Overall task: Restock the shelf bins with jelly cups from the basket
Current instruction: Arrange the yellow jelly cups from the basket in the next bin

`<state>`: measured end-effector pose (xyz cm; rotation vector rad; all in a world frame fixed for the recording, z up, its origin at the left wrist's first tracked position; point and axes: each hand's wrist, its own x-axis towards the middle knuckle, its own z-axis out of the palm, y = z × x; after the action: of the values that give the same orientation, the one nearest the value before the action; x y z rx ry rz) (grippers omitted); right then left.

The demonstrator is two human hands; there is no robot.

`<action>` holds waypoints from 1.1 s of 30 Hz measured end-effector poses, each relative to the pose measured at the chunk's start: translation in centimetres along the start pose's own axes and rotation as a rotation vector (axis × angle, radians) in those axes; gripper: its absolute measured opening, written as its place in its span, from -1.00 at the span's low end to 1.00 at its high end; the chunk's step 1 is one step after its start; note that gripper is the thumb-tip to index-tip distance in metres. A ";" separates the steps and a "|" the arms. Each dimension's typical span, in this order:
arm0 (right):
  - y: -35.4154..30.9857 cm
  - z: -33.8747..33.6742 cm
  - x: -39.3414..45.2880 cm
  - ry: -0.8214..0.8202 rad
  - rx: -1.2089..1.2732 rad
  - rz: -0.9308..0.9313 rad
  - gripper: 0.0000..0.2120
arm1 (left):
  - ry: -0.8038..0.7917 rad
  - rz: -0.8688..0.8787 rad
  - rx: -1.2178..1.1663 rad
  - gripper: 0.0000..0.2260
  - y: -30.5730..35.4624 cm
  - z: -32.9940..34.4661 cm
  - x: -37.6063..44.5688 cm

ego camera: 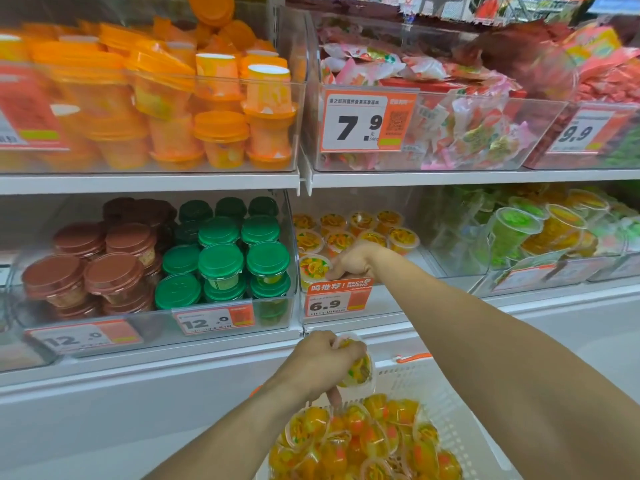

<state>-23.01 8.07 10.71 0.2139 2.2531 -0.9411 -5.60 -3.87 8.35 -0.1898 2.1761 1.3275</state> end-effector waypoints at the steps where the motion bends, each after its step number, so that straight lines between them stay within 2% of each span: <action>1: 0.1 -0.2 -0.3 0.064 -0.030 -0.039 -0.62 | 0.013 0.010 -0.058 -0.63 0.1 0.0 0.0; 4: 0.0 -1.1 -2.4 0.278 -0.077 -0.218 -0.67 | 0.023 0.097 -0.291 -0.76 0.7 -0.1 -0.3; 6: 0.4 -1.8 -5.3 0.422 0.021 -0.397 -0.80 | 0.024 0.166 -0.435 -0.83 1.1 -0.3 -0.5; 7: 0.8 -2.0 -7.1 0.445 0.075 -0.485 -0.85 | 0.031 0.196 -0.504 -0.85 1.3 -0.3 -0.6; 9: 2.1 -2.4 -10.7 0.306 0.087 -0.605 -0.83 | 0.048 0.262 -0.638 -0.84 1.7 -0.3 -0.8; 11: 3.7 -2.2 -13.5 0.056 0.010 -0.602 -0.69 | 0.082 0.353 -0.732 -0.81 2.2 -0.3 -1.2; 13: 5.1 -2.0 -14.8 -0.064 -0.008 -0.574 -0.64 | 0.131 0.447 -0.758 -0.79 2.7 -0.2 -1.5; 15: 5.8 -2.1 -14.8 -0.041 0.140 -0.587 -0.67 | 0.139 0.507 -0.775 -0.75 3.2 -0.2 -1.7; 18: 5.8 -3.1 -14.0 0.079 0.392 -0.551 -0.69 | 0.049 0.551 -0.786 -0.67 3.6 -0.1 -1.8; 21: 5.4 -4.4 -12.5 0.184 0.559 -0.468 -0.83 | 0.053 0.492 -0.686 -0.60 3.3 0.4 -1.3; 23: 4.6 -5.3 -10.8 0.300 0.562 -0.406 -0.83 | 0.070 0.439 -0.384 -0.72 2.6 0.7 -0.8; 25: 3.7 -5.9 -8.7 0.396 0.433 -0.316 -0.81 | 0.004 0.387 -0.057 -0.88 1.8 0.9 -0.7; 26: 3.2 -5.9 -7.6 0.408 0.353 -0.256 -0.81 | -0.040 0.363 0.048 -0.88 1.4 1.0 -0.6; 30: 2.1 -4.6 -3.3 0.294 0.152 -0.012 -0.83 | -0.134 0.254 0.193 -0.78 0.4 1.3 -0.2; 33: 2.2 -3.6 -1.3 0.247 0.099 0.070 -0.77 | -0.137 0.245 0.278 -0.73 -0.1 1.3 0.2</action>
<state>-23.02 12.26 12.13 0.4735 2.4053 -1.0375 -5.18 -2.78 7.75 0.2757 2.2886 1.1085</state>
